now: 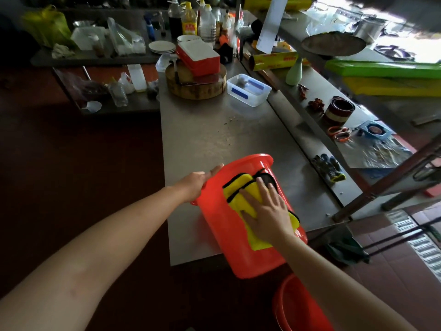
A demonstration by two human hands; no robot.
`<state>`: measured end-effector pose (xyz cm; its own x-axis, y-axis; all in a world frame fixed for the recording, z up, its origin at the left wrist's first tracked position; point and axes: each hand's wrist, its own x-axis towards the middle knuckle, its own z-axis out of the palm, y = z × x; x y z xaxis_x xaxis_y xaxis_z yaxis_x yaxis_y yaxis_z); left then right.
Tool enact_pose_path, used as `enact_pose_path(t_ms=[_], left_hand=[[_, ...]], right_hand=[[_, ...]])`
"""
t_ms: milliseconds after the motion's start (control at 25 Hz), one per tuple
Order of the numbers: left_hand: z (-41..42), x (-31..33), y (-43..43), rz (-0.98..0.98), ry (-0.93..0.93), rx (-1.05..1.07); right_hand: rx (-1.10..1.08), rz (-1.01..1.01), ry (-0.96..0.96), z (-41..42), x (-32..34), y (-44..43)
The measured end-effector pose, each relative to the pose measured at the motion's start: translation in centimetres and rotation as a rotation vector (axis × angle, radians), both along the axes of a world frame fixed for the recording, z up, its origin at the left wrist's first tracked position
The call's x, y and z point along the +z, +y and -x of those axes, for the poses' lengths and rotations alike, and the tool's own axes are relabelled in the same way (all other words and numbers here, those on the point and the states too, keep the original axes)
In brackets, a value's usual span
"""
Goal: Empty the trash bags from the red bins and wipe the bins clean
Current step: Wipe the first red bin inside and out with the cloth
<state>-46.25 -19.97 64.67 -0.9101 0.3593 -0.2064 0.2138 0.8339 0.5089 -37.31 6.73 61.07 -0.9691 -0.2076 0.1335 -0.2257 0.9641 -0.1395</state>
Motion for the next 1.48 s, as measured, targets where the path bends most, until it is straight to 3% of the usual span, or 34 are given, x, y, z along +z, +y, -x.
enact_pose_path(t_ms=[160,240,320,440,560,680,840,1160,1280,1360,1480], left_hand=[[-0.5,0.2,0.0,-0.041,-0.062,-0.014],[-0.7,0.5,0.5,-0.050,-0.066,-0.004],[-0.5,0.4,0.5,-0.044,-0.055,-0.020],[-0.3,0.7,0.8,-0.003,-0.028,-0.042],[-1.2,0.6,2.0,0.143,0.152,-0.052],[-2.0,-0.6,2.0,0.221,0.333,-0.119],[-2.2,-0.9,1.1,0.256,0.347,-0.128],[-2.1,-0.6,3.0,0.203,0.348,-0.061],[-1.9,-0.7,3.5,0.200,0.338,-0.054],[-1.7,-0.7,3.6,0.215,0.352,-0.063],[-1.3,-0.7,4.1,0.225,0.365,-0.081]], right_hand=[[-0.256,0.417,-0.237,1.3,0.6,4.7],[-0.342,0.497,-0.331,1.7,0.8,5.3],[-0.324,0.390,-0.246,1.2,0.7,4.1],[-0.080,0.026,-0.047,-0.8,-0.2,0.0],[0.101,-0.153,0.015,-2.3,-1.3,-2.8],[0.118,-0.156,0.017,-2.4,-1.5,-2.5],[0.095,-0.090,0.031,-3.1,-1.7,0.4],[-0.287,0.336,-0.135,-3.5,-0.5,5.2],[-0.261,0.143,-0.034,-4.5,-0.7,2.5],[-0.078,-0.026,0.030,-5.7,-1.3,-0.4],[0.167,-0.244,-0.031,-6.6,-2.8,-4.3]])
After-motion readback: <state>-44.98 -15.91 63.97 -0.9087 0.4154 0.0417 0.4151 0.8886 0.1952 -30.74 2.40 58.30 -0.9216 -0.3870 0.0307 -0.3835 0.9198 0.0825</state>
